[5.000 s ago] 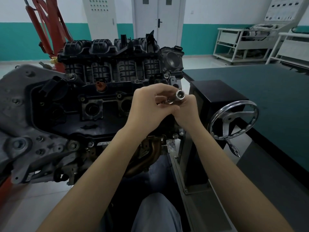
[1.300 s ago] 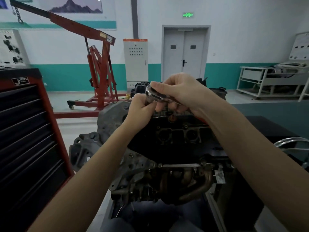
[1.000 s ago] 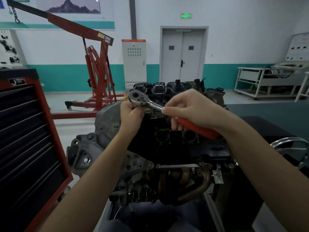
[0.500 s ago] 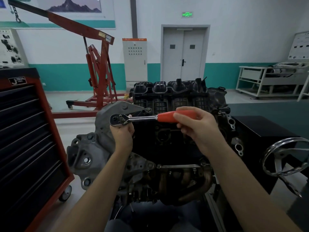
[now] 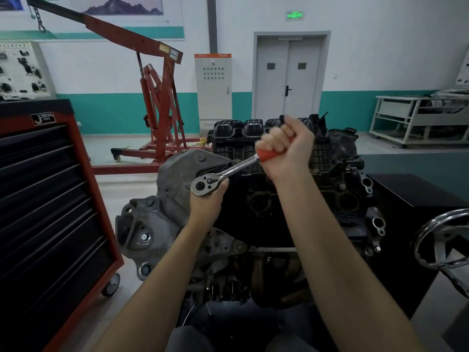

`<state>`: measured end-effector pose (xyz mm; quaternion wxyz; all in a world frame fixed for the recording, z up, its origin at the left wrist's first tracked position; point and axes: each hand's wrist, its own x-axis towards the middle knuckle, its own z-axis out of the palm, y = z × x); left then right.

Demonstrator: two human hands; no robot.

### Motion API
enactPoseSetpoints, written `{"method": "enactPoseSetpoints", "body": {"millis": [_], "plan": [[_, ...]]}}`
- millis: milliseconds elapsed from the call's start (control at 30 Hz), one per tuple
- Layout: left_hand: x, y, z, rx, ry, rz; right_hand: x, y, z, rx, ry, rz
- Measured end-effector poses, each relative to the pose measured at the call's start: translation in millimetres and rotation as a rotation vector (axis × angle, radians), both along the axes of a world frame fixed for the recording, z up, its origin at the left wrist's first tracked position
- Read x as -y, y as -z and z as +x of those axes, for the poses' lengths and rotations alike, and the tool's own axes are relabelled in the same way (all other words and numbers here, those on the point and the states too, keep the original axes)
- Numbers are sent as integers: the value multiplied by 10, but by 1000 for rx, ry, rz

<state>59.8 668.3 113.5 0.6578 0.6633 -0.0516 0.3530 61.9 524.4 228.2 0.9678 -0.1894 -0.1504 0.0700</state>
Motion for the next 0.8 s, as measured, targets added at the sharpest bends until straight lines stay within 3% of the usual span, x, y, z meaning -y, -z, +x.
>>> {"method": "enactPoseSetpoints", "body": {"millis": [167, 300, 500, 800], "plan": [[-41, -56, -63, -19, 128, 188, -188, -274, 237, -43, -125, -195], [-39, 14, -101, 22, 65, 58, -139, -21, 56, -124, -11, -25], [112, 95, -26, -8, -129, 43, 57, 412, -410, -290, 201, 331], [96, 177, 50, -52, -153, 72, 79, 505, -448, -61, 185, 207]]}}
